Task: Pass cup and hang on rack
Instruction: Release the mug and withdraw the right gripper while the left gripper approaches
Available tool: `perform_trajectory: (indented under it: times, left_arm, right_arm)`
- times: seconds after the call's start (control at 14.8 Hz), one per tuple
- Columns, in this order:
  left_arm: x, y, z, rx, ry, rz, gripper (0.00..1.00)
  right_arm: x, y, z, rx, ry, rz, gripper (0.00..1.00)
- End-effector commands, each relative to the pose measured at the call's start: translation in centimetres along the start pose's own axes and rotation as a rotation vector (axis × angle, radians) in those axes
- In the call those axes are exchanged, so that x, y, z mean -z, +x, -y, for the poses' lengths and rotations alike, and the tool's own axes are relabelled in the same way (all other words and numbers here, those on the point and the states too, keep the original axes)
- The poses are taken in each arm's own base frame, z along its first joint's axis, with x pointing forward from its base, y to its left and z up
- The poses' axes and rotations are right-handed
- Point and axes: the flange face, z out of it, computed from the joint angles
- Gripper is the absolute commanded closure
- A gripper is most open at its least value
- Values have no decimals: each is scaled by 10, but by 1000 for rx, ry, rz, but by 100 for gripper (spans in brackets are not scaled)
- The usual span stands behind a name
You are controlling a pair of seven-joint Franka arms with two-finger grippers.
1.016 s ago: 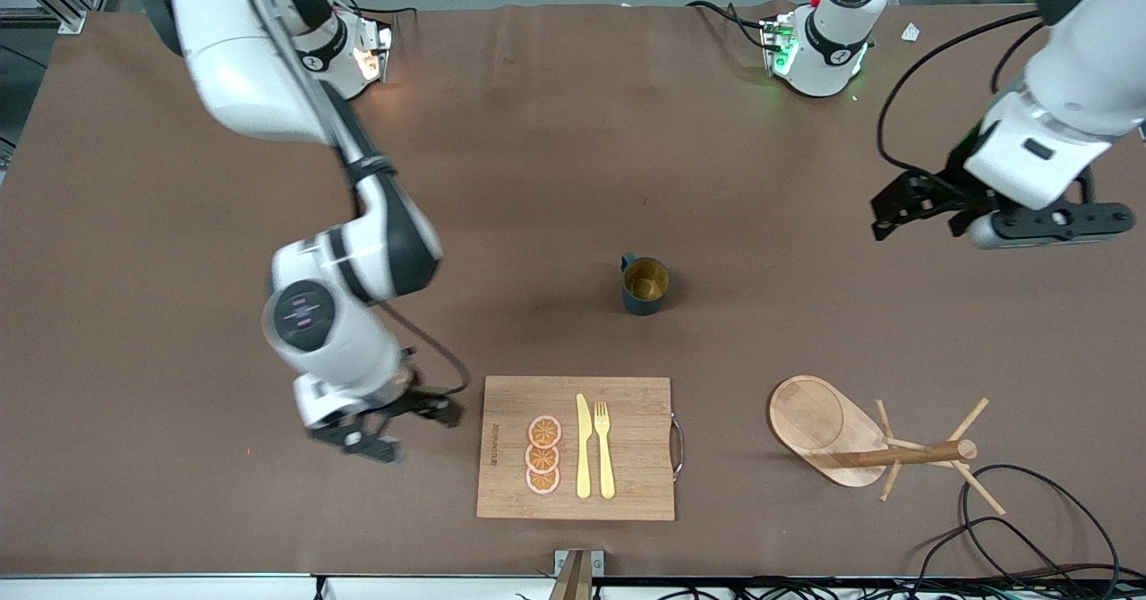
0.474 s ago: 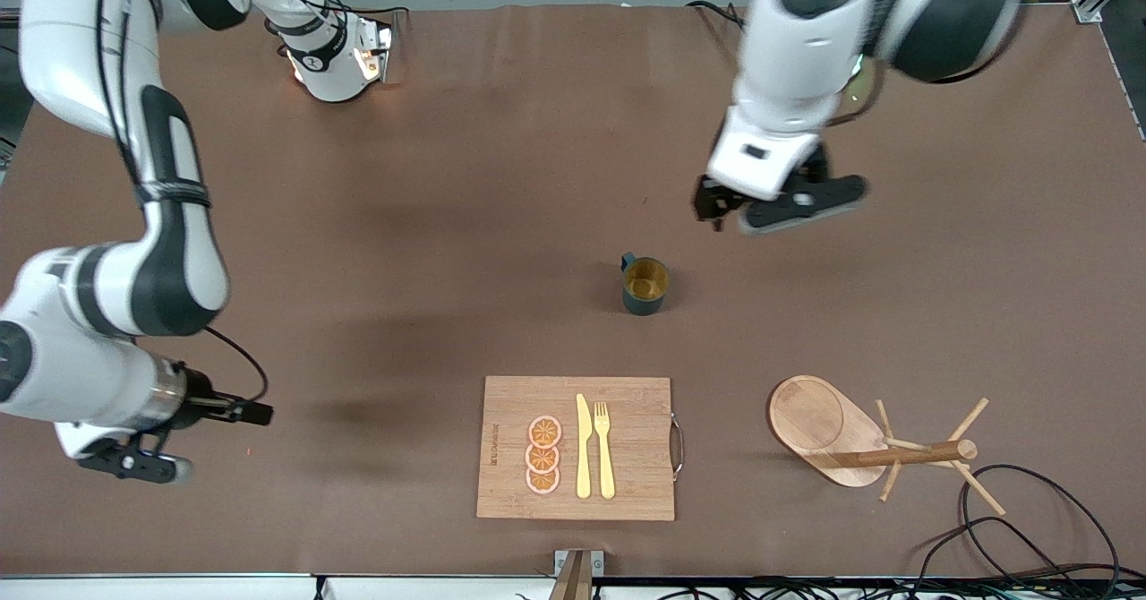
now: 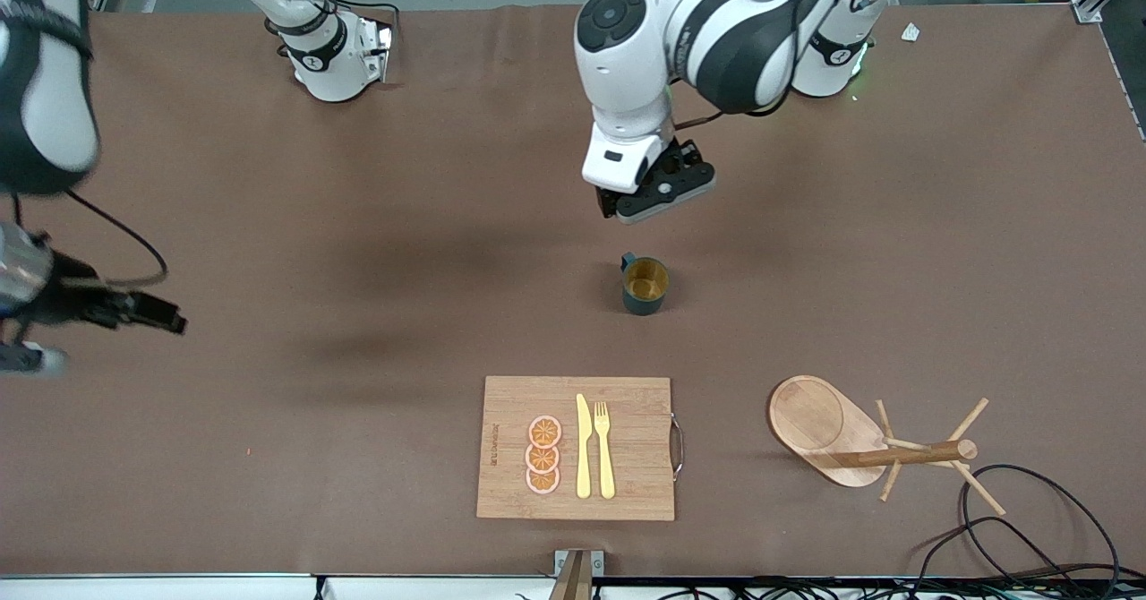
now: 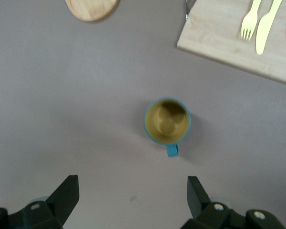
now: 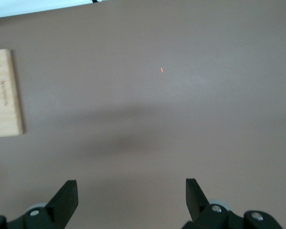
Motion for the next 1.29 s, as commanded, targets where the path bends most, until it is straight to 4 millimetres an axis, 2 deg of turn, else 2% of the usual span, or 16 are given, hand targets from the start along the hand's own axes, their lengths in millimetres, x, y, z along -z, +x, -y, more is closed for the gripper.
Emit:
perform_trajectory:
  times: [0.0,0.14,0.27,0.34,0.54,0.68,1.02,1.22]
  left_arm:
    - [-32,-58,-18,10,34,-65,0]
    - [-61,-91,-21,-8,71,-182,0]
    - [-83,-105,-31,11,53,-200,0]
    - [-93,-114,-37,9,47,-237,0]
    - [-127,-126,-48,58,42,-414,0]
    - [-149,-136,-54,106,26,-495,0]
    - [-184,-145,-58,18,41,-626,5]
    - [-190,-147,-59,-3,42,-645,9]
  right_arm:
    - [54,-49,-9,-1,5,-23,0]
    - [83,-68,-10,3,-16,-44,0]
    - [112,-93,-12,3,-56,-41,0]
    - [119,-101,-12,3,-60,-43,0]
    - [109,-92,-7,12,-61,-90,0]
    - [100,-85,-15,0,-59,-86,0]
    - [99,-90,-18,4,-61,-38,0]
    - [104,-89,-23,0,-61,-47,0]
